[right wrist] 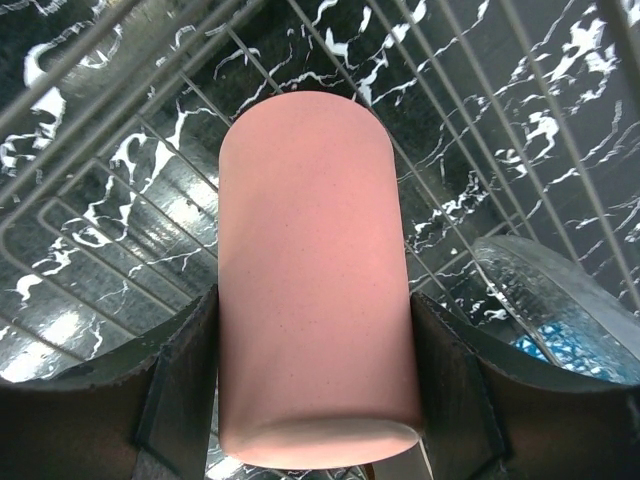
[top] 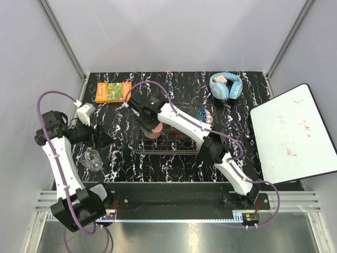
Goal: Load the mixed dishes into the dish rack
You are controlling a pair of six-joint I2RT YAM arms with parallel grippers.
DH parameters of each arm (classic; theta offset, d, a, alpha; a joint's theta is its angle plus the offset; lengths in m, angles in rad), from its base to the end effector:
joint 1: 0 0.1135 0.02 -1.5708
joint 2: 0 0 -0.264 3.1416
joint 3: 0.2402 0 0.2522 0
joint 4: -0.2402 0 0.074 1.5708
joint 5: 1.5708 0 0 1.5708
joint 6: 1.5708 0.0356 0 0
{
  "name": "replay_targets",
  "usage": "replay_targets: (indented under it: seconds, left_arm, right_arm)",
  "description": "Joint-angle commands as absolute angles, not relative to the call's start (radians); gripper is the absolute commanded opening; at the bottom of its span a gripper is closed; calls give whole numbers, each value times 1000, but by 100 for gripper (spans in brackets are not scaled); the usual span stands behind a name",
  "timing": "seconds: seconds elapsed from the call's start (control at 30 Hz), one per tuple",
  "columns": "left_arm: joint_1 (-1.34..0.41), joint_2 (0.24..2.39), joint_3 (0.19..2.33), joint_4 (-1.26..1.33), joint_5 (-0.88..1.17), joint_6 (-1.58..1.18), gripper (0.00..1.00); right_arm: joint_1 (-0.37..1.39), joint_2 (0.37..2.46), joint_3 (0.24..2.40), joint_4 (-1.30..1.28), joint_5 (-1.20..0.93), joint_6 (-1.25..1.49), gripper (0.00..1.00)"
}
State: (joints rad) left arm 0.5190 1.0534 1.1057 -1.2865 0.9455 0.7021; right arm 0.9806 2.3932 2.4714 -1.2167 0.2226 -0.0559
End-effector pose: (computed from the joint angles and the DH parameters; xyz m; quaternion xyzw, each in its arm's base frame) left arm 0.1552 0.0554 0.3262 0.1562 0.8671 -0.2823 0.3796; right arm 0.2840 0.4098 0.2734 -0.4601 0.8550 -0.0020 0.2392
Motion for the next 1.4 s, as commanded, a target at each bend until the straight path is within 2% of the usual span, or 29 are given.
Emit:
replay_targets:
  seconds: [0.0, 0.17, 0.27, 0.33, 0.4, 0.43, 0.5, 0.57, 0.6, 1.13, 1.37]
  left_arm:
    - [523, 1035, 1108, -1276, 974, 730, 99]
    - [525, 1037, 1097, -1296, 980, 745, 99]
    - [523, 1040, 1095, -1312, 986, 759, 99]
    - [523, 1039, 1095, -1313, 988, 764, 99]
    - [523, 1039, 1095, -1315, 992, 765, 99]
    - [525, 1039, 1095, -1316, 994, 770, 99]
    - [525, 1040, 1094, -1316, 994, 770, 99]
    - [525, 1042, 1094, -1318, 996, 772, 99]
    - [525, 1042, 1094, -1318, 996, 775, 99]
    - [523, 1051, 1112, -1361, 970, 818, 99]
    - [525, 1034, 1176, -1428, 911, 856, 99]
  right_arm:
    - [968, 2421, 2474, -1216, 216, -63, 0]
    - [957, 2447, 2505, -1215, 210, -63, 0]
    - [951, 2456, 2528, -1210, 209, -69, 12]
    - [951, 2459, 2534, -1204, 219, -72, 32]
    - [951, 2467, 2542, -1198, 222, -74, 43]
    - [951, 2470, 2545, -1190, 239, -75, 56]
    - [951, 2477, 2562, -1186, 247, -80, 64]
    - [951, 2482, 2577, -1175, 258, -83, 85]
    - [951, 2482, 2583, -1170, 262, -84, 99]
    - [959, 2392, 2588, -1097, 431, -113, 100]
    - [962, 2373, 2588, -1086, 425, -118, 100]
